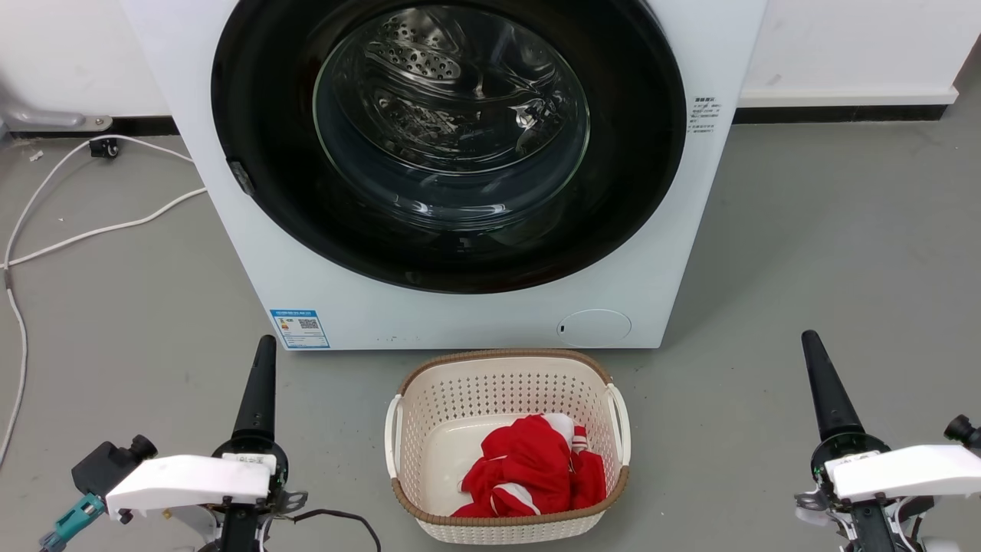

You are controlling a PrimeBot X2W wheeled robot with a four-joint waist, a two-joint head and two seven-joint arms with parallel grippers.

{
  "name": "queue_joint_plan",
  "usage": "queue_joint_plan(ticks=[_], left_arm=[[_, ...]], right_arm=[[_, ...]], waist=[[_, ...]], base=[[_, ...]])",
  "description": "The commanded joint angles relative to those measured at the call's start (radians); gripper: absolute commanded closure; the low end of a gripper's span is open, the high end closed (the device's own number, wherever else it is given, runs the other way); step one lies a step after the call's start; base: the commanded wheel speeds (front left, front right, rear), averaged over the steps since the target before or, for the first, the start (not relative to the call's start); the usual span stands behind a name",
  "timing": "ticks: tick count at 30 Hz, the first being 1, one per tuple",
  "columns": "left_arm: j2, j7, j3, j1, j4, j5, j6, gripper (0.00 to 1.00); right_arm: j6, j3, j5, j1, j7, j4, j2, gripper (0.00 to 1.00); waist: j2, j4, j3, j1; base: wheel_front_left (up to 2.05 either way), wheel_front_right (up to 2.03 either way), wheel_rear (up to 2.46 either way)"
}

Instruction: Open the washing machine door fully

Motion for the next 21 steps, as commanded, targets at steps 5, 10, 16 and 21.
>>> queue_joint_plan(ticks=[5, 10, 16, 21], left_arm=[[0.006, -0.023, -0.014, -0.001, -0.040, 0.127, -0.002, 0.00], [0.010, -0.049, -0.028, 0.010, -0.048, 0.279, -0.002, 0.00], [0.010, -0.069, -0.032, 0.015, -0.038, 0.390, -0.002, 0.00], [0.009, -0.085, -0.038, 0.015, -0.029, 0.476, -0.002, 0.00]], right_arm=[[0.000, 0.015, -0.169, -0.005, -0.024, -0.049, -0.011, 0.00], [0.000, 0.025, -0.351, 0.012, -0.046, -0.051, -0.008, 0.00], [0.000, 0.032, -0.459, 0.021, -0.038, -0.047, -0.002, 0.00], [0.000, 0.037, -0.533, 0.022, -0.036, -0.050, 0.000, 0.00]], waist=[[0.0000, -0.001, -0.004, 0.0000], [0.0000, -0.002, -0.010, 0.0000], [0.0000, -0.003, -0.013, 0.0000], [0.0000, -0.003, -0.015, 0.0000]], base=[[0.00, 0.00, 0.00], [0.00, 0.00, 0.00], [0.00, 0.00, 0.00], [0.00, 0.00, 0.00]])
